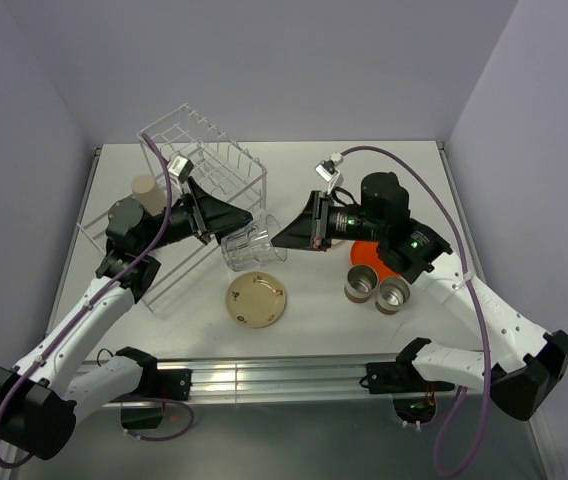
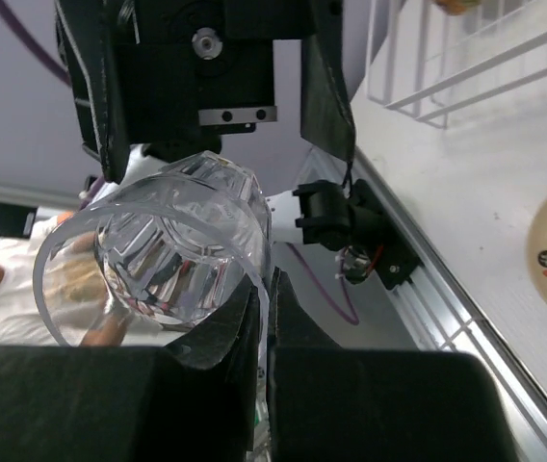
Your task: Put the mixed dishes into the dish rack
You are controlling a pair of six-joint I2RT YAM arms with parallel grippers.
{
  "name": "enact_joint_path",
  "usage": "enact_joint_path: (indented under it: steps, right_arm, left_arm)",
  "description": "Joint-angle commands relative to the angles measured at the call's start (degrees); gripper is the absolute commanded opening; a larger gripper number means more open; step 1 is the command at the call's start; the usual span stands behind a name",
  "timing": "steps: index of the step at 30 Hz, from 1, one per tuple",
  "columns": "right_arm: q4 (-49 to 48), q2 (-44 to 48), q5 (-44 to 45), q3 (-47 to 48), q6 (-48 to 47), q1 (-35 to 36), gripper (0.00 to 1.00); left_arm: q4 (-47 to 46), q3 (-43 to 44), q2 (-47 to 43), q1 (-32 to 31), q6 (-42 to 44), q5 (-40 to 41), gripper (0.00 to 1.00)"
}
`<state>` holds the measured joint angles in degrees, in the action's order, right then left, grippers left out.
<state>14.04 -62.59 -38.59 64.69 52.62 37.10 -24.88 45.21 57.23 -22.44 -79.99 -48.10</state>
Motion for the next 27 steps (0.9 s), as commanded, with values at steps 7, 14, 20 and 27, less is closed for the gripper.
enact_joint_path:
  steps: [7,14,20,27]
  right_arm:
    - [-11.9,-0.9,-9.4,-1.3,3.1,-3.2,0.0]
    - [-13.3,0.6,-11.4,-3.0,3.6,-7.4,0.0]
    - [-16.8,-0.7,-12.8,-3.0,5.9,-8.4,0.0]
    - [-17.5,-2.4,-12.2,-1.2,7.1,-8.7,0.0]
  left_arm:
    - [-8.7,-0.3,-1.8,-2.7,-5.3,0.0,0.99]
    - [-8.9,-0.5,-4.2,-2.8,-6.0,0.2,0.99]
    - [-10.1,-1.6,-5.0,-4.0,-6.9,1.1,0.99]
    - [-10.1,-2.0,-5.3,-6.3,-6.3,2.6,0.99]
